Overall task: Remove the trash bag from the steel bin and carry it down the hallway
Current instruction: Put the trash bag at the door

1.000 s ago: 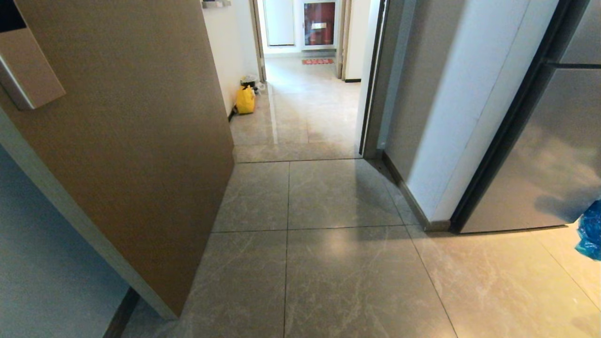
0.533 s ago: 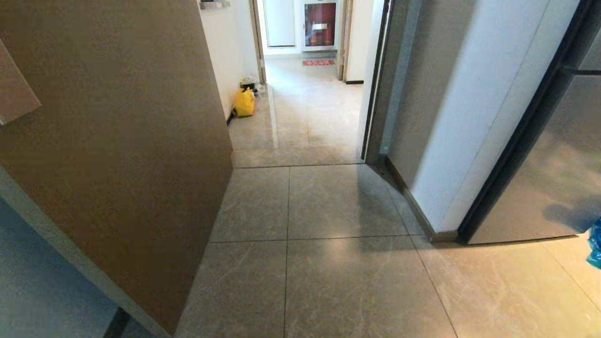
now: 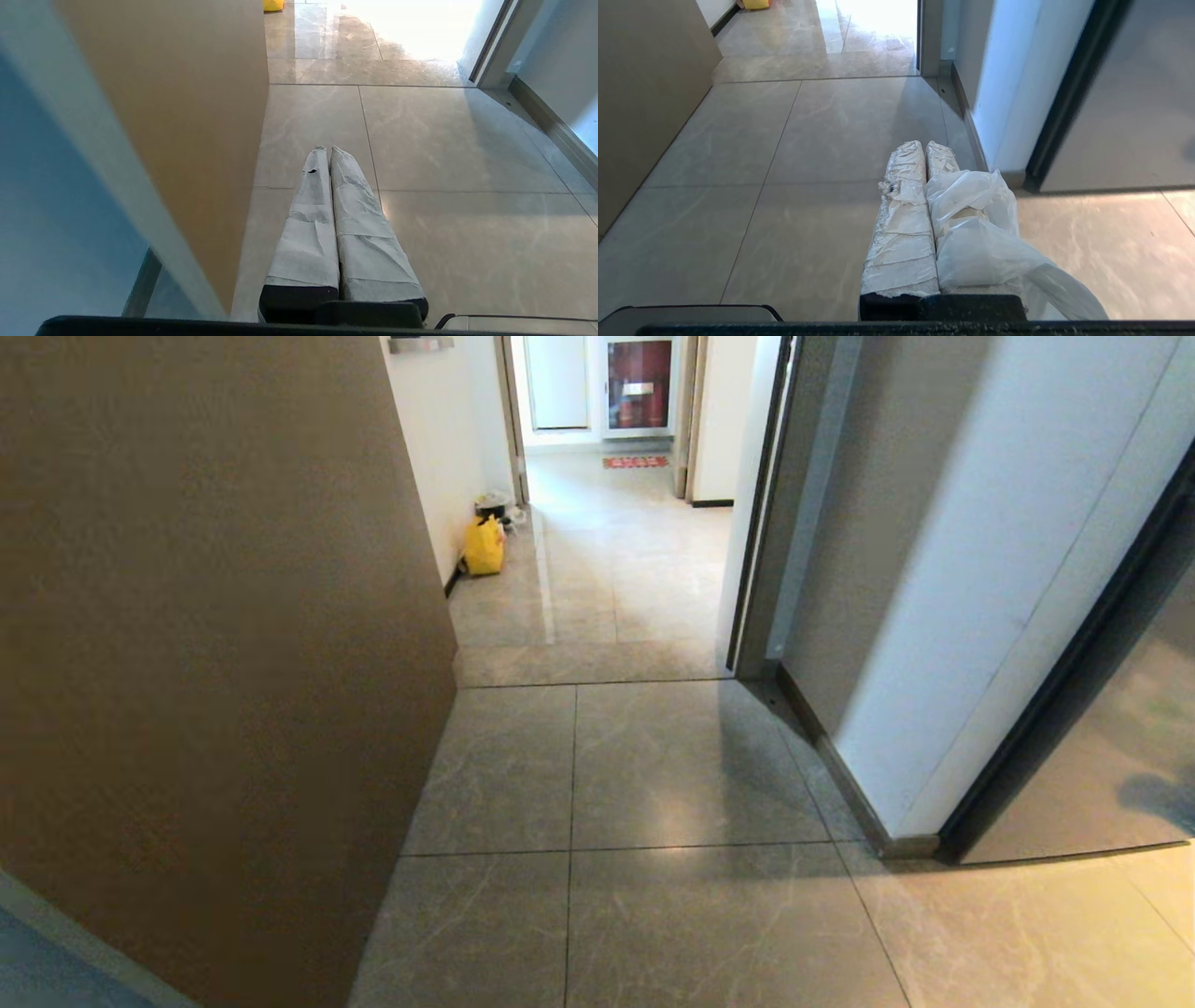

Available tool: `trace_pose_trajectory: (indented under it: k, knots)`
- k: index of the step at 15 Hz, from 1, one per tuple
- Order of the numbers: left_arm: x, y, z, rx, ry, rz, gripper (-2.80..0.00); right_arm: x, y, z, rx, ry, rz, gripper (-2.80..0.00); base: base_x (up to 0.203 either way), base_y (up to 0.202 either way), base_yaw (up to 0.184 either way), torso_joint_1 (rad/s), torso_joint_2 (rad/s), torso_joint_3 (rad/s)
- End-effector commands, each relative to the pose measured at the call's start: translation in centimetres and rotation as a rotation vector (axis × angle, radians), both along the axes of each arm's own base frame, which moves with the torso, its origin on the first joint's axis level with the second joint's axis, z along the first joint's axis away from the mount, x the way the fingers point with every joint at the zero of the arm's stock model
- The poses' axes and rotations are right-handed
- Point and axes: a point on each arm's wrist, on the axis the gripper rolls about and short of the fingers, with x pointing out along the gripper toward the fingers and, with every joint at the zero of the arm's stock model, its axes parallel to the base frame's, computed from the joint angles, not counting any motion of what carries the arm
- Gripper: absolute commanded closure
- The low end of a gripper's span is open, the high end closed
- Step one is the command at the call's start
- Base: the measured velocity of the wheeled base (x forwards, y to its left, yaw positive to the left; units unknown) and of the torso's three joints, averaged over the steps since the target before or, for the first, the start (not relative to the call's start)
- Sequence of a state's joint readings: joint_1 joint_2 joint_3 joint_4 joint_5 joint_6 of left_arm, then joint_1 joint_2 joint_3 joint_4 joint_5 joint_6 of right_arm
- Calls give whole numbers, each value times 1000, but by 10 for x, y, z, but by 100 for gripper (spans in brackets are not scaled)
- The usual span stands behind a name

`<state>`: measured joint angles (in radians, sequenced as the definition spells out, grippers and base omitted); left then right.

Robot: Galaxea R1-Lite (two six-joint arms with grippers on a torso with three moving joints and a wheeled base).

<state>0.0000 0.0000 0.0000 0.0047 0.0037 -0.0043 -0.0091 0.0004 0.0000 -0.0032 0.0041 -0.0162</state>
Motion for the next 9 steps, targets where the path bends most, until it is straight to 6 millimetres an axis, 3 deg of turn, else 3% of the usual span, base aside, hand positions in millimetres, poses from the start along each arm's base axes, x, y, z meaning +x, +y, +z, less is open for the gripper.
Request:
trace_pose_trajectory:
  k: [1,9]
  knots:
    - [0,0,0,0,0,1,0,0,0,0,-1,1,0,0,192,0,2,1,5,10]
    - [0,0,0,0,0,1,0,0,0,0,1,1,0,0,192,0,1,2,2,2]
